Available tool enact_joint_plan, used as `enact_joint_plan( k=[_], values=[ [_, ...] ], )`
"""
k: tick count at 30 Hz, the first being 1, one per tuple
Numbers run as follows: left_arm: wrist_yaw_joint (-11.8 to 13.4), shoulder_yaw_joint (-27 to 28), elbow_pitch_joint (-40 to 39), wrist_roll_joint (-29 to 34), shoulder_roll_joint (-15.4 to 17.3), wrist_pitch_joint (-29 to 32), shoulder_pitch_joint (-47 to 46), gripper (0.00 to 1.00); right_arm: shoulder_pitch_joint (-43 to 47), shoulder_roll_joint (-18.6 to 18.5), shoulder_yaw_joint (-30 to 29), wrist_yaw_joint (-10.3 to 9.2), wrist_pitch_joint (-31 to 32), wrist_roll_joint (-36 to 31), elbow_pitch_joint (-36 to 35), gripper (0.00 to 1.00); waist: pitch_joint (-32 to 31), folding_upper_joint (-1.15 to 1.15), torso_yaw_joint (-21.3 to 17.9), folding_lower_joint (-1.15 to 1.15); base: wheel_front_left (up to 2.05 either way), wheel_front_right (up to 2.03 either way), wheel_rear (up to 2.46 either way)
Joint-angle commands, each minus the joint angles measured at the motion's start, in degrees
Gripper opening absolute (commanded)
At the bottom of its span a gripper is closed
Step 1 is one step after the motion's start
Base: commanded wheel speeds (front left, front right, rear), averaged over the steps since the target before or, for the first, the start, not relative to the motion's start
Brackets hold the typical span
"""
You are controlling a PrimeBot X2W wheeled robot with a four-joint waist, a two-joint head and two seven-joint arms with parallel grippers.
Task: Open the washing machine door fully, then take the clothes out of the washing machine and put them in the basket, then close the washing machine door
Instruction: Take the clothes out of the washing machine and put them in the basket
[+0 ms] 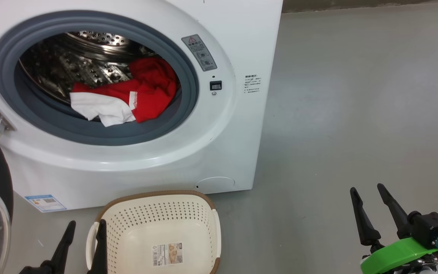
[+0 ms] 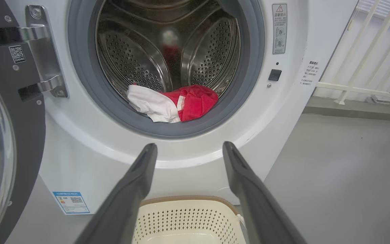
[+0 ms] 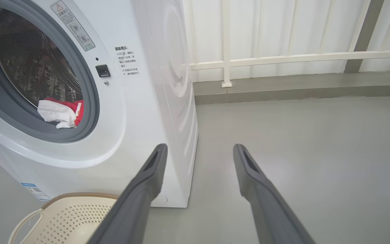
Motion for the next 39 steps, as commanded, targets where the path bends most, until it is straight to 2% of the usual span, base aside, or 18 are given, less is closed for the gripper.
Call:
enact_joint_plan(
  k=[1,6,13,21,29,39],
  values=[
    [0.0,1.9,-0.9,0.2,0.3,-0.3,-2.0,1.0,-1.7,-0.5,1.2,0.36,-0.4,-0.3,-1.3,1.0,0.1,0.0,0.0,0.0,0.0,0.0,0.0],
    [0.0,1.2,1.3,0.6,0.6,-0.3,-3.6,1.0,-2.1,-0.2,1.3,0.36,-0.4,-0.3,-1.5,1.0,1.2,0.0,0.0,0.0,0.0,0.0,0.0],
    [0.0,-1.5,7.3,0.8,2.6,-0.3,-13.0,1.0,-3.3,0.7,1.6,0.36,-0.4,-0.4,-1.9,1.0,4.0,0.0,0.2,0.0,0.0,0.0,0.0],
    [0.0,-6.5,22.4,0.5,6.0,-0.2,-29.5,1.0,-5.8,1.7,2.7,0.36,-0.4,-0.4,-2.1,1.0,8.3,0.0,-1.6,0.0,0.0,0.0,0.0],
    [0.0,-12.8,35.7,-2.3,9.2,1.8,-46.5,1.0,-8.6,2.9,3.5,0.36,-0.4,-0.2,-2.4,1.0,14.0,0.0,-4.3,0.0,0.0,0.0,0.0],
    [0.0,-20.8,47.3,-5.2,12.9,2.8,-59.5,1.0,-12.6,3.8,5.1,0.36,-0.4,0.3,-2.8,1.0,20.0,0.0,-7.6,0.0,0.0,0.0,0.0]
  ],
)
